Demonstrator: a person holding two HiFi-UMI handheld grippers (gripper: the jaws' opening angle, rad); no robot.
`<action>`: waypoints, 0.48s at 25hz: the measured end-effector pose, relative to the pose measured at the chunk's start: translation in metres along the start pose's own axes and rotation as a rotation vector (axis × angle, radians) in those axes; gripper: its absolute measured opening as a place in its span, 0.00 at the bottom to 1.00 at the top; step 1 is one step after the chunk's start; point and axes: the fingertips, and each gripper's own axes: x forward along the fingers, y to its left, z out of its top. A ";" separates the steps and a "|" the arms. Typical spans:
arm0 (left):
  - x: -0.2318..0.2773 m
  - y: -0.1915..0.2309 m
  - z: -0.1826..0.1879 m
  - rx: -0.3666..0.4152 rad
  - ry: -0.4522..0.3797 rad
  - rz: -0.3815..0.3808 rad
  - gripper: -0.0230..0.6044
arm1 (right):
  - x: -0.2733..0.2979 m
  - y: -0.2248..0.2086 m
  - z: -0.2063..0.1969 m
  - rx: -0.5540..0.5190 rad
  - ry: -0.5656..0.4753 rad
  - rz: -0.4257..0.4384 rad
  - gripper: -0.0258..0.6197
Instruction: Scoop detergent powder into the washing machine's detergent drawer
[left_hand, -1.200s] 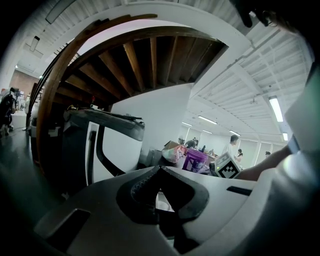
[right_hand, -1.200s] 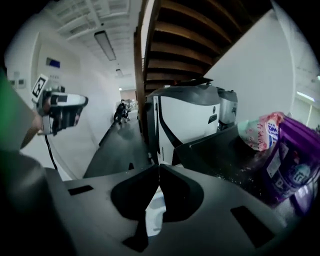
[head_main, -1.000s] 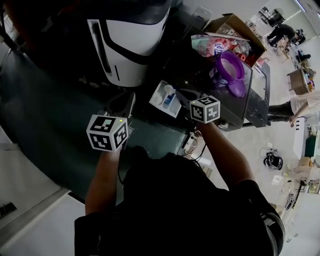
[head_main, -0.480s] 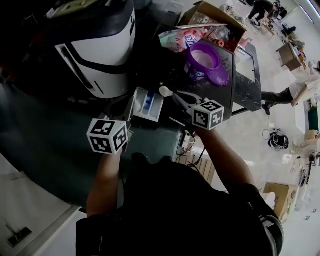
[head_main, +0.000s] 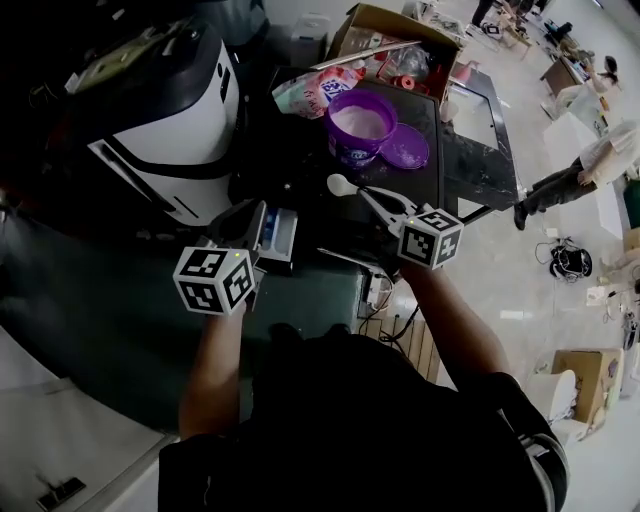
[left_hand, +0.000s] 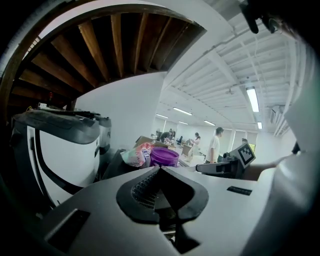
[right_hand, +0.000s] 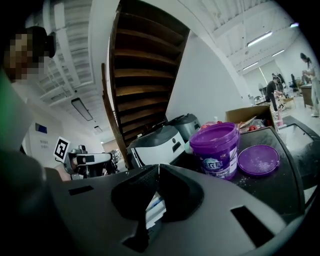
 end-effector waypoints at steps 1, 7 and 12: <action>0.003 -0.005 0.001 0.004 0.002 -0.002 0.05 | -0.008 -0.006 0.003 0.009 -0.016 -0.005 0.07; 0.019 -0.033 0.011 0.032 0.005 0.000 0.05 | -0.057 -0.034 0.023 0.049 -0.106 -0.032 0.07; 0.027 -0.054 0.019 0.062 -0.005 0.013 0.05 | -0.097 -0.045 0.042 0.069 -0.187 -0.030 0.07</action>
